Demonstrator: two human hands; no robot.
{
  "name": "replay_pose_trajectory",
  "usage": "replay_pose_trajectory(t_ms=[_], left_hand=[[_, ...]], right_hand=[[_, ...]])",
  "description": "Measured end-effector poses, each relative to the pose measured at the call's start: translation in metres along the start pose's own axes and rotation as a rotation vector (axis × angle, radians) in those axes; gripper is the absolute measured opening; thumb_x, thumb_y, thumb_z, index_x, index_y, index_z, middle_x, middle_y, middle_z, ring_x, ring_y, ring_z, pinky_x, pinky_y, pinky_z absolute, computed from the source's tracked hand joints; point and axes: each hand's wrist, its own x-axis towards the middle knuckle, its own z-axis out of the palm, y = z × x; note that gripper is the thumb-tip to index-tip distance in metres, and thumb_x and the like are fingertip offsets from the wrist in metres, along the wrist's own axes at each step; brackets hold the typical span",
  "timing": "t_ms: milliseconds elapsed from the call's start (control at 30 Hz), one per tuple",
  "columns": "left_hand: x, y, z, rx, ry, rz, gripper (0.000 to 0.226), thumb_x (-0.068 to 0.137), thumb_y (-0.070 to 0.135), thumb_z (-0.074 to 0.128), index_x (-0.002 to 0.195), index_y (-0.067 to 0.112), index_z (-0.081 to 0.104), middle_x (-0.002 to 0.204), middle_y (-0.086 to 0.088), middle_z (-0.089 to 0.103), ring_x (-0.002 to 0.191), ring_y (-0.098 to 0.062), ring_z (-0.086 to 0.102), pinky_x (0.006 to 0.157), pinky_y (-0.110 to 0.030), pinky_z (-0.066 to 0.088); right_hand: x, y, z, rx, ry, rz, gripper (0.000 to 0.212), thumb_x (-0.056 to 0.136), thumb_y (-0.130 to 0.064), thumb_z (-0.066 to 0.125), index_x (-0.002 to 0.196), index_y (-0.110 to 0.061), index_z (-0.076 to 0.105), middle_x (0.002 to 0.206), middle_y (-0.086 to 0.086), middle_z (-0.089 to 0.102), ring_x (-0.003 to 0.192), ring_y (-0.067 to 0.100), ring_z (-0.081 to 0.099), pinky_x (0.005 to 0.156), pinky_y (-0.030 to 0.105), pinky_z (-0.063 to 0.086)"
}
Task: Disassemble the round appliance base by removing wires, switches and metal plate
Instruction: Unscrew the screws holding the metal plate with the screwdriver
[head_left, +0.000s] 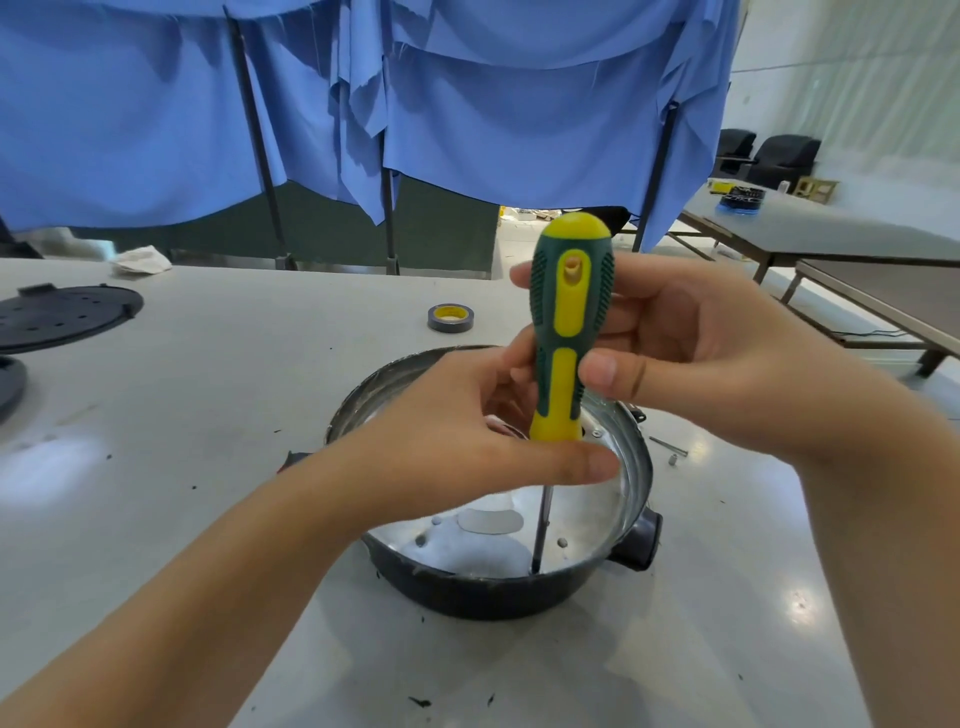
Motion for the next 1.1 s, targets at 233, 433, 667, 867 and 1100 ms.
replay_pose_trajectory(t_ms=[233, 433, 667, 867, 1100], left_hand=[[-0.002, -0.006, -0.017, -0.218, -0.197, -0.121, 0.036, 0.076, 0.037, 0.071, 0.111, 0.029, 0.071, 0.113, 0.001, 0.073, 0.108, -0.02, 0.068, 0.099, -0.039, 0.052], [-0.001, -0.009, -0.017, -0.189, -0.167, -0.085, 0.036, 0.075, 0.036, 0.07, 0.11, 0.028, 0.071, 0.108, 0.0, 0.075, 0.106, -0.019, 0.069, 0.1, -0.034, 0.05], [0.0, -0.007, -0.007, -0.079, 0.041, -0.021, 0.038, 0.059, 0.045, 0.078, 0.092, 0.027, 0.073, 0.085, 0.004, 0.074, 0.089, -0.017, 0.071, 0.09, -0.04, 0.056], [0.002, -0.003, 0.003, -0.033, 0.099, -0.023, 0.05, 0.059, 0.047, 0.079, 0.1, 0.021, 0.069, 0.078, 0.008, 0.069, 0.081, -0.017, 0.069, 0.083, -0.045, 0.058], [-0.001, -0.006, -0.01, -0.218, -0.065, -0.092, 0.029, 0.079, 0.029, 0.071, 0.108, 0.024, 0.073, 0.106, 0.001, 0.075, 0.103, -0.018, 0.07, 0.095, -0.035, 0.054]], right_hand=[[0.0, 0.005, -0.004, 0.018, 0.018, 0.04, 0.046, 0.084, -0.001, 0.056, 0.129, -0.004, 0.048, 0.113, 0.012, 0.07, 0.103, 0.024, 0.069, 0.084, 0.034, 0.057], [0.004, 0.006, 0.003, -0.153, 0.167, 0.04, 0.042, 0.066, -0.027, 0.078, 0.106, -0.018, 0.067, 0.106, 0.007, 0.07, 0.096, 0.021, 0.069, 0.079, 0.028, 0.058], [0.004, 0.007, 0.0, -0.084, 0.136, 0.022, 0.051, 0.068, -0.012, 0.077, 0.115, -0.01, 0.058, 0.095, 0.015, 0.073, 0.088, 0.031, 0.072, 0.08, 0.039, 0.059], [0.002, 0.005, -0.002, -0.016, 0.076, 0.031, 0.051, 0.077, -0.004, 0.066, 0.126, -0.008, 0.051, 0.101, 0.005, 0.074, 0.098, 0.024, 0.071, 0.081, 0.028, 0.056], [-0.001, 0.004, -0.005, -0.011, 0.062, 0.049, 0.05, 0.076, -0.008, 0.067, 0.124, -0.009, 0.052, 0.102, 0.007, 0.074, 0.096, 0.023, 0.071, 0.076, 0.035, 0.059]])
